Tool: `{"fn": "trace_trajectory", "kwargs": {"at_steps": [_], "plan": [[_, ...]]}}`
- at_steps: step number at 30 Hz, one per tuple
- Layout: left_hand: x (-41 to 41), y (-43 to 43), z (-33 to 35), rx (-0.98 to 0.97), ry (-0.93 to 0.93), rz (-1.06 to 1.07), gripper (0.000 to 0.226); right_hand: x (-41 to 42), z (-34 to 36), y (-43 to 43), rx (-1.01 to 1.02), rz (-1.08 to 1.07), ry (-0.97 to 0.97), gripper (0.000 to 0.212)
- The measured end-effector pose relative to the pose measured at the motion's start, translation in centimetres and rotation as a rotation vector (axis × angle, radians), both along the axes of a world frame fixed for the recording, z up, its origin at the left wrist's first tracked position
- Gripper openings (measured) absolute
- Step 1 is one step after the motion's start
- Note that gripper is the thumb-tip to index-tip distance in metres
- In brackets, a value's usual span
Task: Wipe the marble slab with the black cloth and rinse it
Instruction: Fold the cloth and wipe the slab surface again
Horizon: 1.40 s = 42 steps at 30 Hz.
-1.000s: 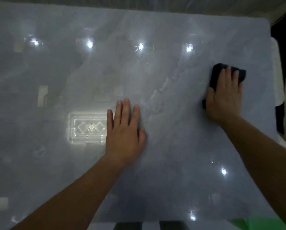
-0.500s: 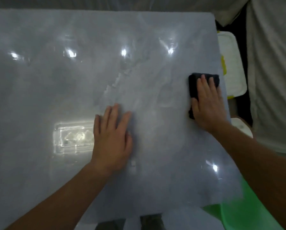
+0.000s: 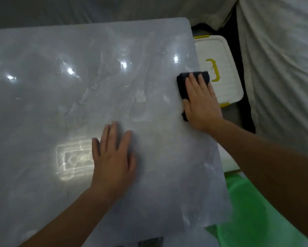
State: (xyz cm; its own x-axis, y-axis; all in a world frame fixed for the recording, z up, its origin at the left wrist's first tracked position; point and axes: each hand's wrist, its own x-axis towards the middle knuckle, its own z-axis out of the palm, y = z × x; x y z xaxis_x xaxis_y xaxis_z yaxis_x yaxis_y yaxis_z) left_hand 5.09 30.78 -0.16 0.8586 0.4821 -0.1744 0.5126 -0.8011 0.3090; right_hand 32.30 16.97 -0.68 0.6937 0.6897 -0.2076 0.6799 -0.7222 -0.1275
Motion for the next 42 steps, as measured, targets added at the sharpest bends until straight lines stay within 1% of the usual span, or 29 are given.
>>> {"fn": "trace_trajectory", "kwargs": {"at_steps": [3,5,7,10,12,14,15,16,18,19,20,21,22,23,25,26,27,28,29,30,32,34,35,36,37,39,40,42], "plan": [[-0.3,-1.8,-0.2,0.016,-0.009,-0.054,0.056,1.9,-0.4,2.1,0.025,-0.041,-0.017,0.063],[-0.4,-2.7,-0.1,0.010,0.029,-0.038,0.057,-1.0,-0.7,0.5,0.040,-0.029,-0.052,0.062],[-0.5,-3.3,0.1,0.020,0.062,-0.031,0.058,-6.4,-0.3,-3.2,0.027,0.031,-0.057,0.062],[-1.0,-4.1,0.6,0.034,0.095,-0.058,0.060,-14.4,0.5,-10.4,-0.030,0.222,-0.018,0.062],[-1.7,-4.3,0.8,0.000,0.094,-0.062,0.061,-16.2,0.8,-13.3,-0.048,0.332,-0.002,0.062],[-2.8,-4.2,0.9,-0.041,0.074,-0.038,0.061,-14.7,0.5,-13.1,-0.068,0.342,0.010,0.061],[-3.4,-3.9,0.9,-0.046,0.063,-0.026,0.061,-13.6,0.3,-12.1,-0.072,0.287,0.005,0.061],[-4.1,-3.6,0.9,-0.037,0.052,-0.009,0.060,-12.4,0.2,-10.6,-0.061,0.183,-0.005,0.061],[-5.9,-2.3,0.8,-0.010,0.031,0.058,0.059,-10.9,-0.2,-7.1,-0.020,-0.093,-0.041,0.062],[-6.9,-1.4,0.7,0.000,0.024,0.105,0.058,-11.2,-0.3,-5.1,0.015,-0.224,-0.054,0.063],[-8.0,-0.5,0.6,0.010,0.021,0.151,0.057,-12.4,-0.3,-3.1,0.050,-0.307,-0.063,0.063],[-9.1,0.6,0.7,0.020,0.020,0.190,0.055,-14.8,-0.3,-1.1,0.081,-0.315,-0.073,0.065],[-10.2,1.5,0.8,0.029,0.016,0.221,0.054,-18.1,-0.4,0.5,0.107,-0.226,-0.075,0.067],[-11.3,2.5,1.0,0.039,0.010,0.237,0.054,-22.2,-0.5,1.8,0.117,-0.048,-0.063,0.069],[-13.8,4.2,1.3,0.074,0.021,0.206,0.053,-30.5,0.0,2.8,0.084,0.341,0.034,0.072],[-15.0,5.0,1.4,0.093,0.033,0.165,0.052,-32.6,0.0,2.5,0.059,0.463,0.059,0.072],[-16.1,5.7,1.3,0.108,0.046,0.125,0.052,-32.8,-0.2,1.9,0.063,0.530,0.054,0.073],[-17.1,6.4,1.3,0.118,0.059,0.097,0.051,-31.9,-0.5,1.4,0.070,0.533,0.035,0.073],[-18.0,7.1,1.2,0.120,0.072,0.087,0.051,-30.4,-0.8,1.1,0.063,0.484,0.011,0.073],[-18.7,7.6,1.2,0.111,0.078,0.089,0.050,-28.5,-1.1,0.8,0.057,0.390,-0.027,0.070],[-19.8,8.2,1.1,0.086,0.075,0.096,0.050,-24.7,-1.2,1.6,0.049,0.076,-0.056,0.064],[-21.0,8.4,1.0,0.070,0.065,0.110,0.050,-23.4,-1.0,4.6,0.052,-0.197,-0.074,0.065],[-21.6,8.4,0.9,0.057,0.056,0.126,0.049,-24.2,-1.1,6.7,0.062,-0.266,-0.087,0.066],[-22.2,8.5,0.8,0.040,0.047,0.142,0.049,-25.6,-1.0,8.8,0.074,-0.262,-0.101,0.067],[-22.8,8.6,0.7,0.026,0.037,0.152,0.049,-27.6,-0.9,10.7,0.095,-0.188,-0.116,0.069],[-24.2,8.6,0.5,0.010,0.030,0.129,0.049,-33.1,-0.8,12.6,0.106,0.132,-0.119,0.072],[-24.9,8.6,0.6,-0.001,0.031,0.113,0.050,-35.8,-0.6,12.4,0.092,0.287,-0.096,0.072],[-25.9,8.7,0.8,-0.029,0.026,0.106,0.049,-38.9,-0.4,9.8,0.082,0.489,-0.058,0.069]]}}
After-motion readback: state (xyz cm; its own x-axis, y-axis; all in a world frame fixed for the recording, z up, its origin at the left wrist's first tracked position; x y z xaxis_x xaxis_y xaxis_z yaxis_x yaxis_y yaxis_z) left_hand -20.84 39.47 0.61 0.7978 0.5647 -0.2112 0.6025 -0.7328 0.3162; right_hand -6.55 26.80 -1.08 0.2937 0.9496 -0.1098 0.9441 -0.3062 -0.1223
